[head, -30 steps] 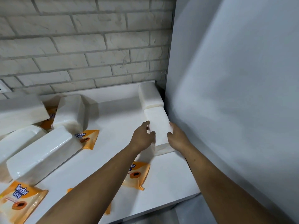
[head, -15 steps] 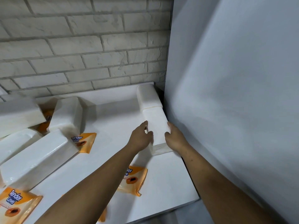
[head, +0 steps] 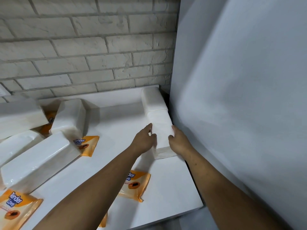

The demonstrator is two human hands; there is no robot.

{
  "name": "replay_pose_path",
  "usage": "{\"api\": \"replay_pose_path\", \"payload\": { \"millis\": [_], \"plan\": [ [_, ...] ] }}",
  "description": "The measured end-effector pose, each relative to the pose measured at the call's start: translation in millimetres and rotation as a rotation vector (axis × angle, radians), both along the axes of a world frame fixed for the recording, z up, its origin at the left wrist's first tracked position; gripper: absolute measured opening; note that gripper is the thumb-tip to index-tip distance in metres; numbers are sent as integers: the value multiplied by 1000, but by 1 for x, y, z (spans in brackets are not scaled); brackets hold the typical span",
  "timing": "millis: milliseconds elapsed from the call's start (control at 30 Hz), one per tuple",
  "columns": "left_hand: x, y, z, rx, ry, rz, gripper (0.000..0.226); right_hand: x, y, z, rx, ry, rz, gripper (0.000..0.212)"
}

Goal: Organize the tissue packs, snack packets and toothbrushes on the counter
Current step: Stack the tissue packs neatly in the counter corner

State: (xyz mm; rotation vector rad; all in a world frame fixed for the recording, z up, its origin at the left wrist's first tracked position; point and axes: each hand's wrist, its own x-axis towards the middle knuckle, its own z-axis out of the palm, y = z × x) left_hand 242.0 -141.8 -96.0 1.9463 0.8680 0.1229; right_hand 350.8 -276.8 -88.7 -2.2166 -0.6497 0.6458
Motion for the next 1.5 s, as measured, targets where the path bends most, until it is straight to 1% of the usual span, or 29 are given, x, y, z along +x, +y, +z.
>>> {"api": "replay_pose_path", "payload": {
  "millis": [67,133,233,333,467,667,867,1000,1133,1200,1333,1400,1467,1500],
  "plan": [
    [-4,0,1,-50,-30,22,64,-1,0,1,13,-19,-13,61],
    [-11,0,2,-63,-54,50,63,-5,1,3,12,-107,-27,61],
    [-25,5,6,-32,-87,98,62,-15,11,11,36,-296,-14,58],
    [-41,12,15,35,-110,143,58,-26,26,20,92,-384,19,57],
    [-74,29,29,129,-138,222,54,-52,52,30,149,-411,93,56],
    [-146,67,48,217,-162,341,52,-103,97,35,167,-399,208,57],
    [-232,115,57,281,-125,435,53,-169,148,34,146,-294,287,58],
    [-291,146,54,342,-78,444,49,-215,183,33,116,-203,317,60],
    [-330,176,48,411,24,415,49,-249,207,26,67,-109,295,62],
    [-344,191,43,408,66,374,51,-266,216,22,45,-49,258,62],
    [-358,211,38,415,146,264,55,-292,227,12,21,33,131,53],
    [-359,218,37,391,188,214,54,-300,232,4,0,93,73,56],
    [-360,225,35,395,245,155,50,-308,235,2,-29,192,23,50],
    [-360,228,35,402,265,125,48,-311,237,1,-34,285,-3,43]
  ]
}}
